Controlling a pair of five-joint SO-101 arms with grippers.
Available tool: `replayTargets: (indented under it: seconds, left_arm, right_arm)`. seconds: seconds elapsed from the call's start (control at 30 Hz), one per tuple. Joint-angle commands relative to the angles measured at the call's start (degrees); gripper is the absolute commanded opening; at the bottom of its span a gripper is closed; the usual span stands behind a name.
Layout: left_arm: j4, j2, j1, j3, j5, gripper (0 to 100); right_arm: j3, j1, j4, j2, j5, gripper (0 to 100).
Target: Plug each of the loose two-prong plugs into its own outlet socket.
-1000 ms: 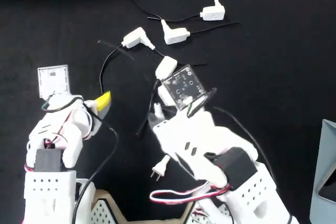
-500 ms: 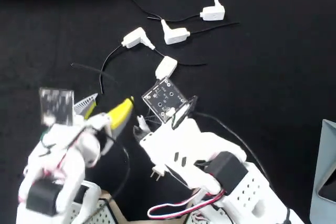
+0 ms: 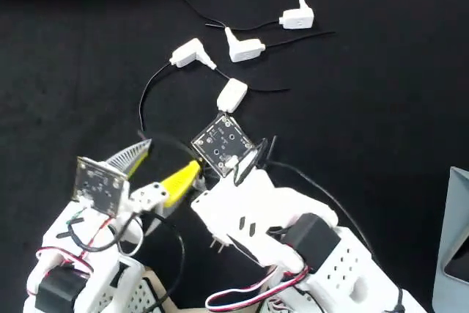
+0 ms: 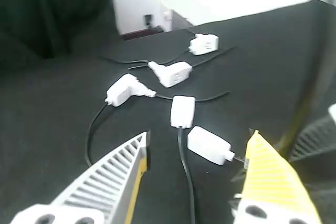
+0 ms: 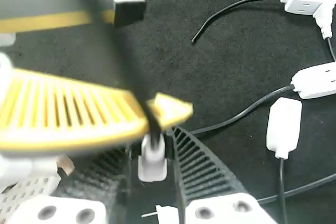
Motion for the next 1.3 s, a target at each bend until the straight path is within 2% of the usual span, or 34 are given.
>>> replayTargets:
  seconds: [0.0, 0.1, 0.2, 0.43, 0.57, 0.7, 0.87, 1.1, 1.27]
  left_arm:
    - [0.2, -0.4, 4.3, 0.0, -3.6, 30]
    - [0.2, -0.4, 3.8, 0.0, -3.7, 30]
    - [0.3, -0.4, 0.3, 0.0, -3.6, 30]
    - [0.3, 0.0, -10.2, 0.1, -3.4, 30]
    - [-0.3, 3.0, -12.7, 1.6, -1.6, 30]
    - [-1.9, 13.9, -12.7, -0.3, -1.6, 30]
    - [-5.5, 31.5, -12.6, -7.4, -1.6, 30]
    - [-12.3, 56.4, -10.3, -21.1, -1.6, 30]
    - [-13.1, 75.2, -7.2, -32.9, -1.7, 36]
  right_arm:
    - [-0.2, -0.6, -0.9, -0.4, -0.1, 1.1]
    - [-0.2, -0.5, -0.8, -0.4, -0.1, 1.1]
    - [-0.2, 1.1, -0.8, -0.3, -0.1, 1.1]
    - [1.1, 12.7, -0.8, -0.3, -0.1, 1.1]
    - [3.2, 20.5, -1.3, -0.3, -0.1, 1.1]
    - [5.2, 29.2, -4.7, -0.2, 0.1, 1.1]
    - [10.5, 36.5, -11.7, -0.2, 2.2, 1.1]
    - [16.9, 44.3, -20.0, -0.2, 1.9, 1.1]
    - [18.5, 48.2, -23.4, -0.2, 1.8, 1.1]
